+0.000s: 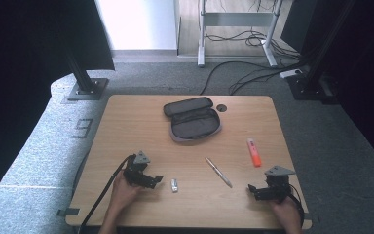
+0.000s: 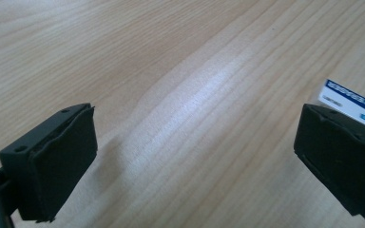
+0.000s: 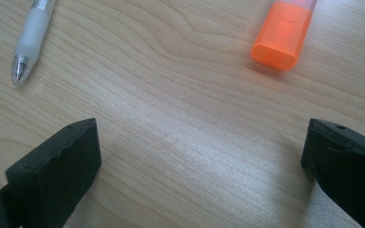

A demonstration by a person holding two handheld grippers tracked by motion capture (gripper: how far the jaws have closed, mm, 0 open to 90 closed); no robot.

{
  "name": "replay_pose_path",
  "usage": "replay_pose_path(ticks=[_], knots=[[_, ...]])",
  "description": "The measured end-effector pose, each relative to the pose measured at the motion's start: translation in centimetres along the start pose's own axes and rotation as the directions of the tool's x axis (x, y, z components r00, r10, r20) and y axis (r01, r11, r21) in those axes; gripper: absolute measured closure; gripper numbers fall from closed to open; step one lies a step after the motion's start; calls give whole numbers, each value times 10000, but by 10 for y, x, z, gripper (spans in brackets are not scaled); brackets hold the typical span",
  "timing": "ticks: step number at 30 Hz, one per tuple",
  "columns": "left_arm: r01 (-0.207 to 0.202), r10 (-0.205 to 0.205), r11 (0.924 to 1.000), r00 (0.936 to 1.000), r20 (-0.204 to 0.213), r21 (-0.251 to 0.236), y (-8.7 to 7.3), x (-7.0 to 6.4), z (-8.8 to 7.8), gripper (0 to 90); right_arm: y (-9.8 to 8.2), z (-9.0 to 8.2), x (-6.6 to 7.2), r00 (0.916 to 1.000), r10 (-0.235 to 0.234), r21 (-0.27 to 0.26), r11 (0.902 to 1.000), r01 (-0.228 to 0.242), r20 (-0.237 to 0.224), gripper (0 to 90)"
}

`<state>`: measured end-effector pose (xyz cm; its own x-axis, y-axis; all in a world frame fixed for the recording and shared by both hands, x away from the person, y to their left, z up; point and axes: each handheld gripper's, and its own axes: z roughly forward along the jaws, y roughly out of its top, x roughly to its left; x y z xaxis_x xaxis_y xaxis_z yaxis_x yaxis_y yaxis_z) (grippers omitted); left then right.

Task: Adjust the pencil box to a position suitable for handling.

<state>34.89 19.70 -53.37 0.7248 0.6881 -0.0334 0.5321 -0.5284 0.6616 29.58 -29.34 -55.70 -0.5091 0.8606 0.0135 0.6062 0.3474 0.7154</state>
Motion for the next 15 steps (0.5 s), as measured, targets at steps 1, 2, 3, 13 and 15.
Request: replay_pose_path(ticks=[1, 2, 3, 13, 15], knots=[[-22, 22, 10000, 10000, -17, 25, 1, 0, 1, 7, 0, 0, 0, 10000, -1, 1, 10000, 1, -1, 0], [-48, 48, 10000, 10000, -9, 62, 3, 1, 2, 7, 0, 0, 0, 10000, 0, 1, 10000, 0, -2, 0], [-38, 38, 9999, 10000, 22, 94, 5, 1, 3, 7, 0, 0, 0, 10000, 0, 1, 10000, 0, -2, 0], [388, -391, 9991, 9991, 192, 149, 23, 13, 8, 0, 0, 0, 0, 10000, 0, 3, 10000, 0, -1, 0], [421, -424, 9989, 9989, 198, 182, 27, 15, 9, 0, 0, 0, 0, 10000, 0, 1, 10000, 0, -2, 0]])
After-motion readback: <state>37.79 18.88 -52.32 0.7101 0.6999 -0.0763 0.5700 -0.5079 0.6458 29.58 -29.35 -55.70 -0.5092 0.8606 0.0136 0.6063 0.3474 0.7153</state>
